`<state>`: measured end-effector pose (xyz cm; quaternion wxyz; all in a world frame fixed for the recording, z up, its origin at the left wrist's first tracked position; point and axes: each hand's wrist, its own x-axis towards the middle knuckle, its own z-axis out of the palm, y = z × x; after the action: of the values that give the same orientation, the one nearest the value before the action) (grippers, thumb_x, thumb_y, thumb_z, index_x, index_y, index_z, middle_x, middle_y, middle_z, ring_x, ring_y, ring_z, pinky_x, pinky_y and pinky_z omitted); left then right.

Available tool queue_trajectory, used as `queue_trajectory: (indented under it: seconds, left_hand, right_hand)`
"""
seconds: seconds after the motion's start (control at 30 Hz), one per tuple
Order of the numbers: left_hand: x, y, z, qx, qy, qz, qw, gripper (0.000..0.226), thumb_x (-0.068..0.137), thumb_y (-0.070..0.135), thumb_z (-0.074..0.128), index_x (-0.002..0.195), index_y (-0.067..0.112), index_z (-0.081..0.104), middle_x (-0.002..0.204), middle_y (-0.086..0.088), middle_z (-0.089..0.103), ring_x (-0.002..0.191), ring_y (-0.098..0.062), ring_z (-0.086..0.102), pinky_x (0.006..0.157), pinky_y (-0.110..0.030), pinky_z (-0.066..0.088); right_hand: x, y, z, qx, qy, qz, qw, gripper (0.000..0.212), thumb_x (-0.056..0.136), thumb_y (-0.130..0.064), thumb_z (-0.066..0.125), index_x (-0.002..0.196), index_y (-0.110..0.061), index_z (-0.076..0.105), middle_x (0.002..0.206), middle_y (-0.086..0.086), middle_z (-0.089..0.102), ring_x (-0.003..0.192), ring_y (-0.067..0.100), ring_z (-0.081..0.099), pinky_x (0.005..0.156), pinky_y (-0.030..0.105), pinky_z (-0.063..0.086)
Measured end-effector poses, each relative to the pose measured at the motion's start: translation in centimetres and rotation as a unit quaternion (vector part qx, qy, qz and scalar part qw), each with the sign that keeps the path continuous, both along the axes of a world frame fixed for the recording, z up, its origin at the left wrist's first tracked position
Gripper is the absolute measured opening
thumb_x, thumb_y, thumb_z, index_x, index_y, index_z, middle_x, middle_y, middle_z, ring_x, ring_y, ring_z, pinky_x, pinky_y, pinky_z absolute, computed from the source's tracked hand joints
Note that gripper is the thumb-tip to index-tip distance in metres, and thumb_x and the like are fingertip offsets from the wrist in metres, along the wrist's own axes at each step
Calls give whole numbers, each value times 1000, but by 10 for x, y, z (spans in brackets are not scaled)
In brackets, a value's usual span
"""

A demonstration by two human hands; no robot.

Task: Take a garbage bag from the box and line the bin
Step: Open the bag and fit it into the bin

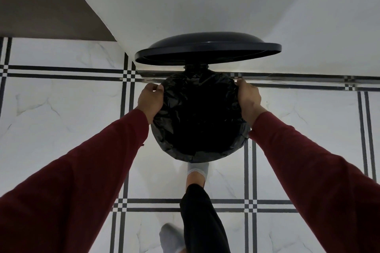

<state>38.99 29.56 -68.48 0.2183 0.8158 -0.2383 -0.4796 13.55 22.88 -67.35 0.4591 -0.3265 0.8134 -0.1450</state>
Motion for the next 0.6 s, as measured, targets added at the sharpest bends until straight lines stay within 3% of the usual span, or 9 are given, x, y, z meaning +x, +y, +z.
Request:
queue_trajectory:
  seconds: [0.07,0.2,0.27,0.33,0.43,0.47,0.53,0.6]
  left_hand:
    - [1,-2,5,10,-8,-22,1000,34,103,32,41,110,7,62,102,-10,65,105,-33,63,101,-46,51]
    - [2,-11,7,57,2,-47,997,36,102,17,43,123,-4,62,124,-25,63,120,-41,60,105,-48,48]
    - [2,-15,8,60,3,-17,998,46,97,25,45,131,-2,60,134,-25,60,126,-43,56,108,-51,46]
    - [2,-16,13,30,-53,24,998,43,94,29,43,126,6,60,125,-18,64,117,-38,59,101,-44,49]
    - [-3,-16,16,8,-34,17,999,25,100,21,43,106,9,63,102,-9,66,104,-31,63,80,-32,45]
    - [-1,-16,13,21,-22,9,999,28,101,21,43,106,6,66,105,-13,68,110,-35,64,82,-34,48]
    - [1,-17,13,34,40,18,998,42,100,31,42,123,4,65,127,-20,66,122,-38,61,99,-42,53]
    - [2,-19,16,36,57,14,998,45,98,40,42,119,9,67,129,-18,67,119,-35,63,107,-47,49]
  right_hand:
    - [1,3,-1,0,14,16,1000,37,99,-41,43,83,-15,64,97,6,63,93,26,56,84,32,42]
    - [5,-6,-1,-19,34,56,998,43,101,-41,39,110,-13,70,108,6,62,102,27,53,86,29,34]
    - [8,-10,-1,-41,49,86,994,41,100,-39,36,98,-12,66,110,11,67,101,30,55,83,31,34]
    - [13,-14,1,-47,54,112,991,41,101,-39,36,88,-12,64,106,13,67,103,33,58,81,32,35]
    - [19,-19,4,-12,33,119,992,47,103,-41,38,108,-8,70,119,18,68,117,36,59,93,35,41]
    - [19,-21,4,0,24,112,993,48,103,-41,38,113,-7,70,122,19,68,120,36,58,98,36,41]
    - [20,-22,5,17,9,110,994,49,102,-42,41,119,-5,69,124,18,68,119,36,60,103,38,45]
    - [22,-23,6,26,-12,102,994,50,99,-45,46,121,-5,69,119,14,69,117,35,63,104,42,50]
